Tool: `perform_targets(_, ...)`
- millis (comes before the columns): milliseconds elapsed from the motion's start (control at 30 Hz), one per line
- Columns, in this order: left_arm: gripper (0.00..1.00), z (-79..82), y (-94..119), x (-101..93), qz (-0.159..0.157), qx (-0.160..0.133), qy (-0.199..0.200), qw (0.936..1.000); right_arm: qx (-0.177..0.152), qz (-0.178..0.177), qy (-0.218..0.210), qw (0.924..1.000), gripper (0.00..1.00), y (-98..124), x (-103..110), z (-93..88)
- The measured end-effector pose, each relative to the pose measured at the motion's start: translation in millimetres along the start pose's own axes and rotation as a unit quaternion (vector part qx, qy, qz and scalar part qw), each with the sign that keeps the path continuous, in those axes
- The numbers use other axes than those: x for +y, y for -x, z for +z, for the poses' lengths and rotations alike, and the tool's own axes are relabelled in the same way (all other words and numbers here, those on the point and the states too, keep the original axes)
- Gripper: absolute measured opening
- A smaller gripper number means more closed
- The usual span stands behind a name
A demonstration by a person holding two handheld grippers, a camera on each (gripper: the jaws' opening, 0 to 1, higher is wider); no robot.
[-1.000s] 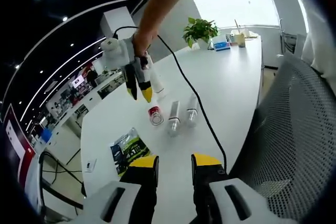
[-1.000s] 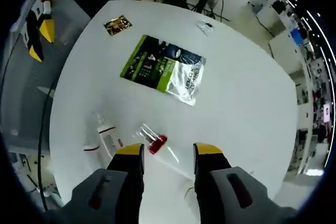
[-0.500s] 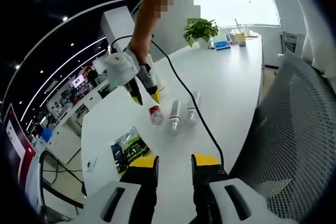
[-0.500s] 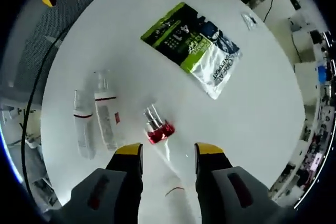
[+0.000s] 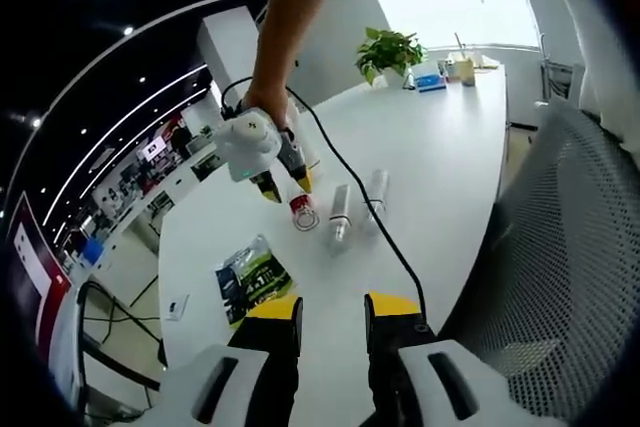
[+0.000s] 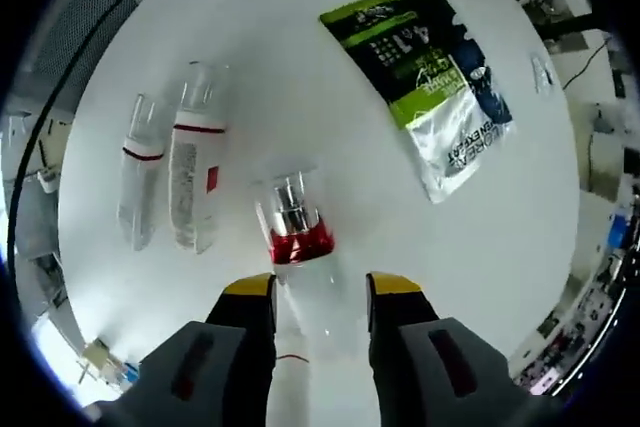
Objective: Arrange the skincare products in the storage area until every visible bottle or jar stands upright without overlapping.
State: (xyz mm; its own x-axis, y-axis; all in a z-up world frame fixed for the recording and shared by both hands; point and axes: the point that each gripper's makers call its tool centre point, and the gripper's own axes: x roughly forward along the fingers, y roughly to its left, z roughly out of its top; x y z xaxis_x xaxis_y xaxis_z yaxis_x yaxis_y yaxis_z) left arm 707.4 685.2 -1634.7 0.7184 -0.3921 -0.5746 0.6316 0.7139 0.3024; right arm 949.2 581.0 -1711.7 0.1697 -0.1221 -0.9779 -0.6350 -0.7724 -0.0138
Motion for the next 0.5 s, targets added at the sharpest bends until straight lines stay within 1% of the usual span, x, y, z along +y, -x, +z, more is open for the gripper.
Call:
perform_targets(200, 0.26, -1.0, 0, 1.8, 0.004, 0.002, 0.002, 1.0000, 0.003, 0.010, 0.038, 0.9992, 0.30, -6, 5, 3.1)
perform_targets(333, 0.26, -1.6, 0, 2.6, 0.005, 0.004, 0.003, 1.0000, -0.003, 0.015, 0.037, 0.9992, 0.27, -12, 7, 5.4)
perform_targets(433, 0.26, -2.6, 0, 3.1, 0.006, 0.006, 0.003, 1.0000, 0.001, 0.011, 0.042, 0.9990, 0.27, -19, 7, 5.7)
perform_targets(500, 0.25, -2.9, -1, 3.3, 0.007, 0.007, 0.003, 0.9999, 0.003, 0.012, 0.037, 0.9992, 0.28, -21, 5, 6.9)
